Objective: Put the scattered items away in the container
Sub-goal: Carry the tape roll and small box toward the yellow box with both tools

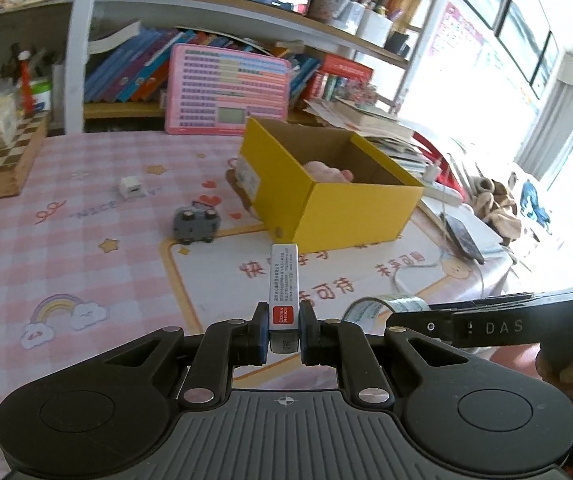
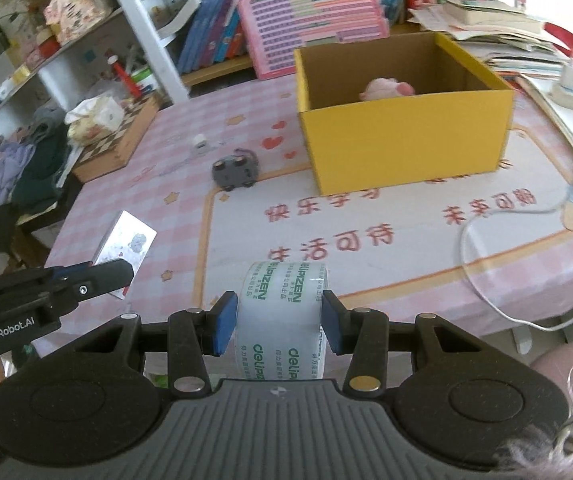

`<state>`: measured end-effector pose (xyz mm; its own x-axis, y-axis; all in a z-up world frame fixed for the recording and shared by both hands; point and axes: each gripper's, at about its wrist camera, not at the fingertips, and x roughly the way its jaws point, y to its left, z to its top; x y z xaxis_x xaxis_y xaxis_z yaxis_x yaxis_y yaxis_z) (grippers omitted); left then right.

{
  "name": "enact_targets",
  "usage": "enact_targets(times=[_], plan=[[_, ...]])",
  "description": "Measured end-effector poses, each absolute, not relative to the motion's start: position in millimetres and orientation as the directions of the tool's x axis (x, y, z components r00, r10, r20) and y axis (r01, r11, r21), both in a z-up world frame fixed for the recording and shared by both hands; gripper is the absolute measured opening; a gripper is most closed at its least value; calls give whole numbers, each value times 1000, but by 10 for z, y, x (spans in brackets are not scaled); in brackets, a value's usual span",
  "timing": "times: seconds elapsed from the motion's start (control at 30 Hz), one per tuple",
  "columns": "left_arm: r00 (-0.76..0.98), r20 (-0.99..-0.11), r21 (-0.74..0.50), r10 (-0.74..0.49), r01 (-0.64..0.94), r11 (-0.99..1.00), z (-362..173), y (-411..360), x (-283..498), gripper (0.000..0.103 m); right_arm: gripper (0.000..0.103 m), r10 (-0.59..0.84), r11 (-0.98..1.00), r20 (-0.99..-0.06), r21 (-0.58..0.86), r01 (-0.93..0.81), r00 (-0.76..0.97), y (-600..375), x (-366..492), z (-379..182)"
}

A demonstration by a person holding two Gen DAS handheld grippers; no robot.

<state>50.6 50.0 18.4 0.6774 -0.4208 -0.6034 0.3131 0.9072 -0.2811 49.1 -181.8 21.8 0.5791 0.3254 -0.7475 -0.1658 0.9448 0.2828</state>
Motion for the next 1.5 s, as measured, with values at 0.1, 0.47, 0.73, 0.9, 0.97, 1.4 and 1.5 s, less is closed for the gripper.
enact_targets(times=[0.1,0.47,0.73,0.9,0.97,1.4,1.5], plan=[[666,-604,-280,-438,337,899,189,406,537,13,42,307,950,-748,282,-138,588,-1916,472,226],[640,-610,-275,-467,382,882,204,114,629,13,42,279,955,-754,284,-88,595,-2223,500,223],[622,-615,-272,-485,410,871,203,-92,745,13,42,255,959,-759,278,-56,599,-2447,562,229],[611,-614,-276,-499,426,862,200,-221,842,13,42,244,961,-764,274,-43,597,-2559,621,220],[605,-615,-277,-505,434,857,195,-279,892,13,42,239,962,-767,272,-36,596,-2612,649,214],[576,-623,-284,-529,464,839,171,-602,1238,13,42,217,964,-774,267,-5,595,-2891,931,209],[589,-617,-271,-522,464,843,214,-639,1354,13,42,223,963,-765,268,-16,604,-2927,1052,246]])
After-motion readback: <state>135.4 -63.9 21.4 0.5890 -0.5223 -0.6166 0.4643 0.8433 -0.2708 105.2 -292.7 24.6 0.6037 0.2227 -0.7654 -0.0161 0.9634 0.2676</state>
